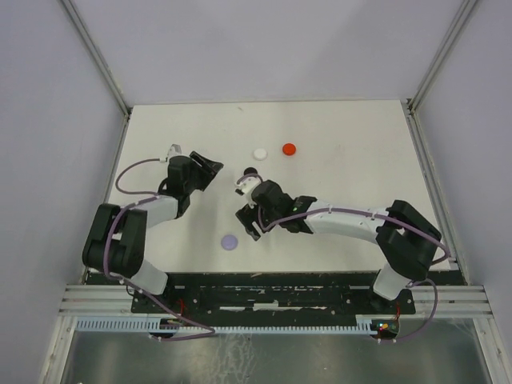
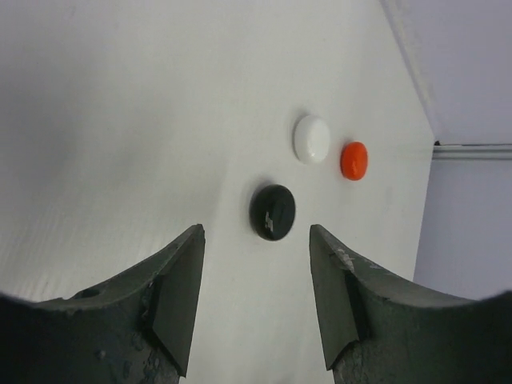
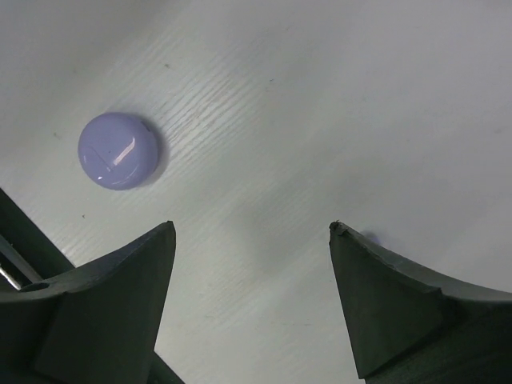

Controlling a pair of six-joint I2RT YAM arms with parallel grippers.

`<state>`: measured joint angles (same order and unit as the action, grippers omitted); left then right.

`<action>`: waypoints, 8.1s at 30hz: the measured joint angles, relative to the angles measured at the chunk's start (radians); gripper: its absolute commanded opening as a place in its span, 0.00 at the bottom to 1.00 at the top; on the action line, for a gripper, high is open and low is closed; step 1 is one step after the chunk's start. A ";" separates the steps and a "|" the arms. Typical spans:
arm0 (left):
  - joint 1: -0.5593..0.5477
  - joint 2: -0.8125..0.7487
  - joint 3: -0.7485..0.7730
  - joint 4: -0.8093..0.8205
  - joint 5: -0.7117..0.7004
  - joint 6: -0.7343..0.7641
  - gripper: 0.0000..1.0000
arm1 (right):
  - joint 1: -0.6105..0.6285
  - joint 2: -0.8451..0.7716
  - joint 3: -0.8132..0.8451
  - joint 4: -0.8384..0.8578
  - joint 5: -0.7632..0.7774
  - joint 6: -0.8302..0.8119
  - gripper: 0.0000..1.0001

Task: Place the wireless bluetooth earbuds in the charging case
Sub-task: Place the charging case at the center of the board, then pick up the charging case at the center of the board, then open the charging case.

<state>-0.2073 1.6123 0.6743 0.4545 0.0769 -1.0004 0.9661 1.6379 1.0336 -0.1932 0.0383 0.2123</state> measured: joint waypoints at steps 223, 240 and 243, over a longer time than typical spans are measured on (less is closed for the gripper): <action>-0.238 -0.084 -0.177 0.372 0.632 -0.053 0.03 | -0.188 -0.356 0.038 -0.085 -0.037 -0.186 1.00; -0.238 -0.085 -0.163 0.389 0.629 -0.076 0.03 | -0.188 -0.257 -0.034 -0.100 0.058 -0.103 0.99; -0.238 -0.087 -0.163 0.390 0.623 -0.077 0.03 | -0.188 -0.239 -0.039 -0.098 0.061 -0.101 1.00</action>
<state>-0.4450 1.5257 0.5117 0.8444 0.7002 -1.0775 0.7776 1.3987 0.9943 -0.2913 0.0994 0.1116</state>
